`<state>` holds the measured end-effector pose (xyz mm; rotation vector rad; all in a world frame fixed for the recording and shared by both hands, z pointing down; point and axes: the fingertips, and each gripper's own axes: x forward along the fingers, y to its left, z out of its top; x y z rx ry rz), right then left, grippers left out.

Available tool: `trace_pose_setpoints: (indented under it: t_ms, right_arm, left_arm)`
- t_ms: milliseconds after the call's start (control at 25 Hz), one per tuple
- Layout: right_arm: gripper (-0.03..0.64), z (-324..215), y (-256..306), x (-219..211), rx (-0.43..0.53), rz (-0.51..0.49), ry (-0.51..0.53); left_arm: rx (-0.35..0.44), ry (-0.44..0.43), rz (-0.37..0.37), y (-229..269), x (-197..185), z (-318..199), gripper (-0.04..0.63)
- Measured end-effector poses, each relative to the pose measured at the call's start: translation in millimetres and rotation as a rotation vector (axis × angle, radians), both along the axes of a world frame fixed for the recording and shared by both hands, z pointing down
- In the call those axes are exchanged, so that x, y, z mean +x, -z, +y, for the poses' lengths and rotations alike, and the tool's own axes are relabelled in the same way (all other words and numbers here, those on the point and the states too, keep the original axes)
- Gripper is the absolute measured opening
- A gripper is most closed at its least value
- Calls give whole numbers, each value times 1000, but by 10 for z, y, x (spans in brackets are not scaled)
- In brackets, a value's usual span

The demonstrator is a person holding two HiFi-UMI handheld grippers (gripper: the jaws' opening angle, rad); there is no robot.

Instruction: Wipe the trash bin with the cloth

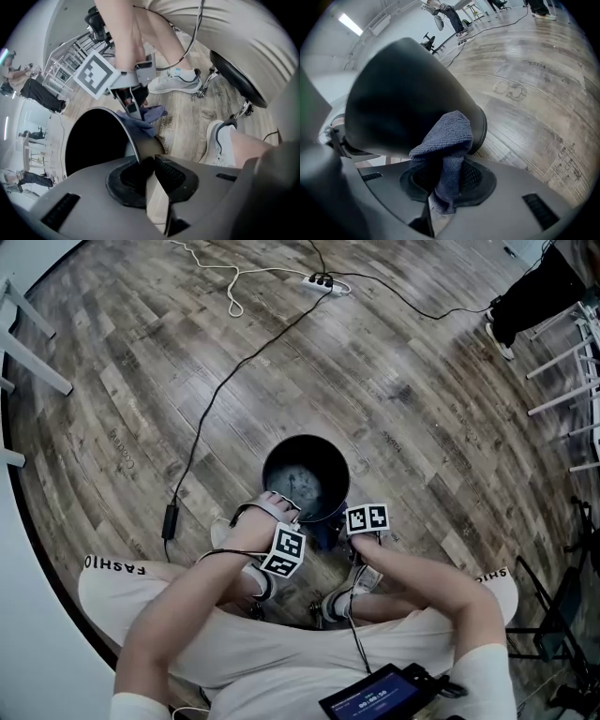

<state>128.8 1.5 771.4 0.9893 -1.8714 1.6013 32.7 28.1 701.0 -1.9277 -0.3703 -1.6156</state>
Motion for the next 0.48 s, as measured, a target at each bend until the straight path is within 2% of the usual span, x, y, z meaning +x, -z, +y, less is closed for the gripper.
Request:
trace_pose_setpoints:
  t_ms: [320,480]
  right_arm:
    - [81,-97,-946,134,-7,31,-97]
    - [81,-153,-1097,176,0,31,-127]
  left_arm:
    - [-12,51,59,3,157,-11,64]
    - [-3,53,73,5,188,-52,67]
